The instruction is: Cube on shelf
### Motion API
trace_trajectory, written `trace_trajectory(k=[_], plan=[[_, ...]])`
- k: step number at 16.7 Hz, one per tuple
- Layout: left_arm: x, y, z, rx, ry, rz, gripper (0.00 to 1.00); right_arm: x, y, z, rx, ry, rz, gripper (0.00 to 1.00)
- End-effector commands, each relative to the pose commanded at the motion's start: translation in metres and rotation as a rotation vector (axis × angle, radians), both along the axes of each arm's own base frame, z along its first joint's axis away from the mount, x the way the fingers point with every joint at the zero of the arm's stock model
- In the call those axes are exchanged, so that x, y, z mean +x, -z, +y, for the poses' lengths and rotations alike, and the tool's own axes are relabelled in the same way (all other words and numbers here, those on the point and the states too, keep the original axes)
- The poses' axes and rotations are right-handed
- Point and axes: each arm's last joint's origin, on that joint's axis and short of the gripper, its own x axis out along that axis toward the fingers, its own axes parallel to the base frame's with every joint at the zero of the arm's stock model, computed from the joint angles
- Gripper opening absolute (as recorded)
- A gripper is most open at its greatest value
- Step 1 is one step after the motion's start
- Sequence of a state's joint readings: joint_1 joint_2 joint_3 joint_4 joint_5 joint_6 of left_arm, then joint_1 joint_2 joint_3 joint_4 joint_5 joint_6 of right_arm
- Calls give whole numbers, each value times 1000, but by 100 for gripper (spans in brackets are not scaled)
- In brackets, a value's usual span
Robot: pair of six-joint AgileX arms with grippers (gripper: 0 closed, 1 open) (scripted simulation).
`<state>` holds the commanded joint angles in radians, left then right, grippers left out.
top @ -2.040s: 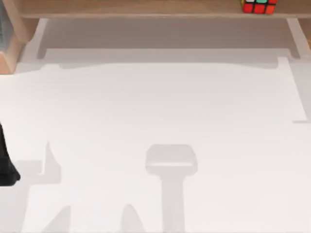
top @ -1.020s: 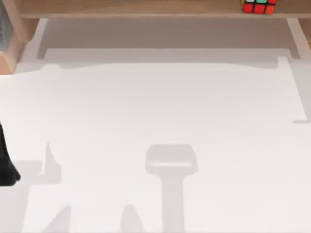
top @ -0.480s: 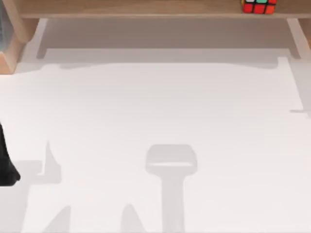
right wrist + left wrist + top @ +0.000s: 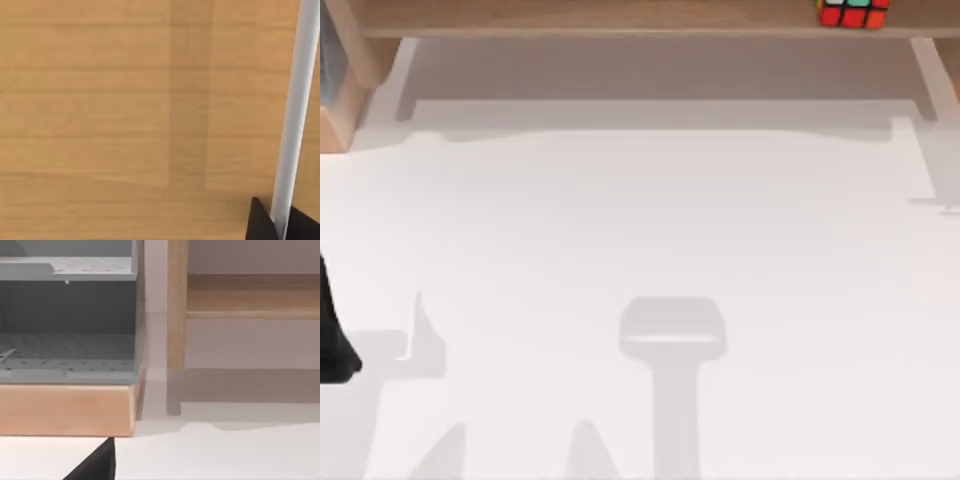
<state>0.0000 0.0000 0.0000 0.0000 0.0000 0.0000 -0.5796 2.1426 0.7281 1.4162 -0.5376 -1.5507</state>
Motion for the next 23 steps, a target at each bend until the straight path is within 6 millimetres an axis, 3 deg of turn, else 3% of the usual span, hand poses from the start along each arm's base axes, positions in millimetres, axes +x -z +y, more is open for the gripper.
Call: trace_trajectory(k=[3,9,15,23], plan=[[0,0,0,0,0,0,100,11,5,2,10,-2,19,0],[0,0,0,0,0,0,100,61,-1,-2,-2,2,-3,0],[0,0,0,0,0,0,100,65,1,-3,3,8,5,0],[0,0,0,0,0,0,100,123,0,-3,2,5,2,0]])
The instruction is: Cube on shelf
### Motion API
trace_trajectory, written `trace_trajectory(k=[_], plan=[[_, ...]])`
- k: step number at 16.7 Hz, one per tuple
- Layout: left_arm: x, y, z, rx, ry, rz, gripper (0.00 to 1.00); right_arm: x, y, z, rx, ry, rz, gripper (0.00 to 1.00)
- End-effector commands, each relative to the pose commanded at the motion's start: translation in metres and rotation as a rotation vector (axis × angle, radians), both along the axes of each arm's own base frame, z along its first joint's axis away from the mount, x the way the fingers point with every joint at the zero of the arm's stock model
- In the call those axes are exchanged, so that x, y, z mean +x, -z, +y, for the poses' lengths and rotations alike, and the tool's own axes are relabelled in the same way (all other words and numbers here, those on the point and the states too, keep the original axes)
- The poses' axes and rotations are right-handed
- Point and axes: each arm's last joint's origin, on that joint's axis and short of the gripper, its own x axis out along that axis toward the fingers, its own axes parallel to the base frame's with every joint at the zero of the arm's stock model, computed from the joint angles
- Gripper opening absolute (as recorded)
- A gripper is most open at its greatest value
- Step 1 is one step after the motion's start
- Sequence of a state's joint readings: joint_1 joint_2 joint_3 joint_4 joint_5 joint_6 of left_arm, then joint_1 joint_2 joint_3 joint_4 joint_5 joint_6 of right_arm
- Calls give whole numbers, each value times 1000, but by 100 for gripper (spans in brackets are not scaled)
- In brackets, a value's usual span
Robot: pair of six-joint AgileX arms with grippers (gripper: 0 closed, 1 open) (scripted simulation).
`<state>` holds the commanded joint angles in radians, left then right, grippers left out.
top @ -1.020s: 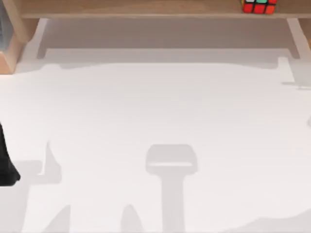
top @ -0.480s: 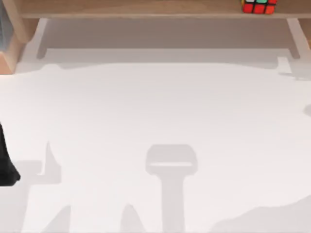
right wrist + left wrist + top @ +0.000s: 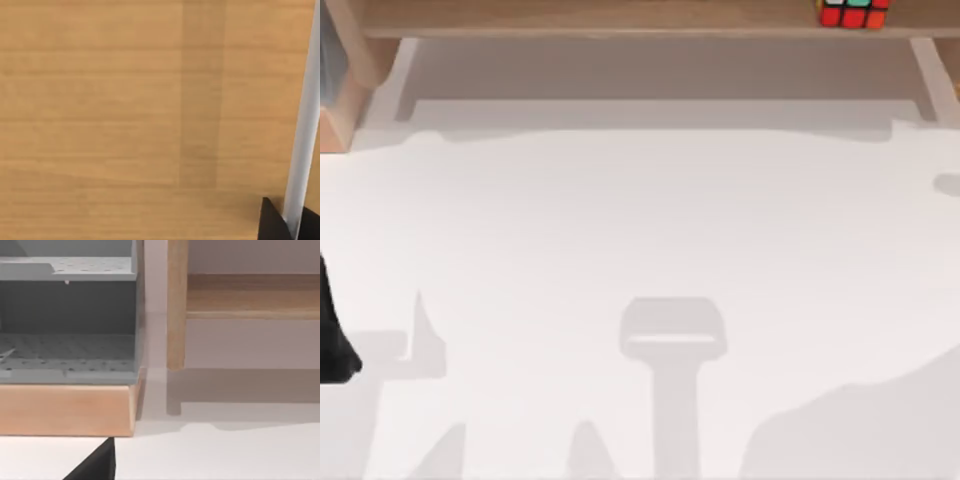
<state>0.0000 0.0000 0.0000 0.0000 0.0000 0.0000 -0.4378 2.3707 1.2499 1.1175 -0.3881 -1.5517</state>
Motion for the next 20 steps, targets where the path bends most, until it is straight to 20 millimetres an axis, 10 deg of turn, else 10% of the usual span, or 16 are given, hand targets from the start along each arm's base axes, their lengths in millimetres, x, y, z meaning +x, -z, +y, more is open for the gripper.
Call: trace_trajectory(k=[4,17,20], plan=[[0,0,0,0,0,0,100,1,0,0,1,0,1,0],[0,0,0,0,0,0,100,1,0,0,1,0,1,98],[0,0,0,0,0,0,100,1,0,0,1,0,1,100]])
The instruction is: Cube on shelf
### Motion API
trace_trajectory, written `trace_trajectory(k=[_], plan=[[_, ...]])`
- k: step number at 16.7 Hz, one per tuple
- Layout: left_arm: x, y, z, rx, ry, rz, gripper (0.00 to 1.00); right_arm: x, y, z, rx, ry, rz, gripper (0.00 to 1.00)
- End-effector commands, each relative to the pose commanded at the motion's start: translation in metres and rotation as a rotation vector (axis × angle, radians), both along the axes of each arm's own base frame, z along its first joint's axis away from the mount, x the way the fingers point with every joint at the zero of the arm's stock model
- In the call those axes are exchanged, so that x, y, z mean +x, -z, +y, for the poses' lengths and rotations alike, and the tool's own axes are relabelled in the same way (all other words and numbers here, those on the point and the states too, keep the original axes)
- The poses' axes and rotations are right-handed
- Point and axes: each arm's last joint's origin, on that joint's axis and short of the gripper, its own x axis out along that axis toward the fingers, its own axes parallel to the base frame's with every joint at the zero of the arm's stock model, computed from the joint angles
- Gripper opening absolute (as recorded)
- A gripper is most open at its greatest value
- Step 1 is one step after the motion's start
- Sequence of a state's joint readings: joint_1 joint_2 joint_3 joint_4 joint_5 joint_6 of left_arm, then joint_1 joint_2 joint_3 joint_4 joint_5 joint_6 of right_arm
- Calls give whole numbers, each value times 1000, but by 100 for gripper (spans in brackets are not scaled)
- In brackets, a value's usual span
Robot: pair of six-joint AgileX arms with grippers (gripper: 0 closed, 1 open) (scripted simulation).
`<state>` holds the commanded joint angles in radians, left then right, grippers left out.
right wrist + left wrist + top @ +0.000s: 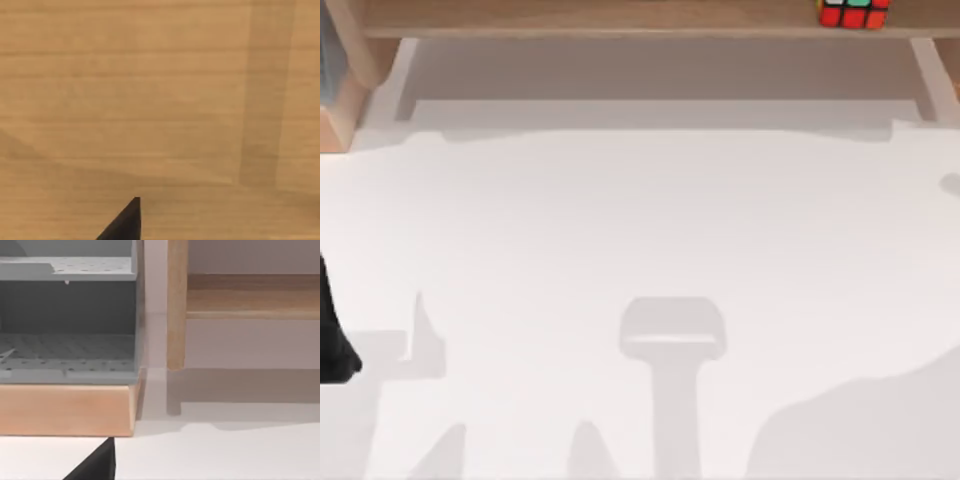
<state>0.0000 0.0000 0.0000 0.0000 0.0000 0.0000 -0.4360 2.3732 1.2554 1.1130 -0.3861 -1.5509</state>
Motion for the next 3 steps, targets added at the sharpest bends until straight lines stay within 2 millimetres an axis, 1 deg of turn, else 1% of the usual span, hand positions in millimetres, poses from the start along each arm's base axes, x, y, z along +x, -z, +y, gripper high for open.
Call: trace_trajectory(k=[3], plan=[[0,0,0,0,0,0,100,0,0,0,0,0,0,100]])
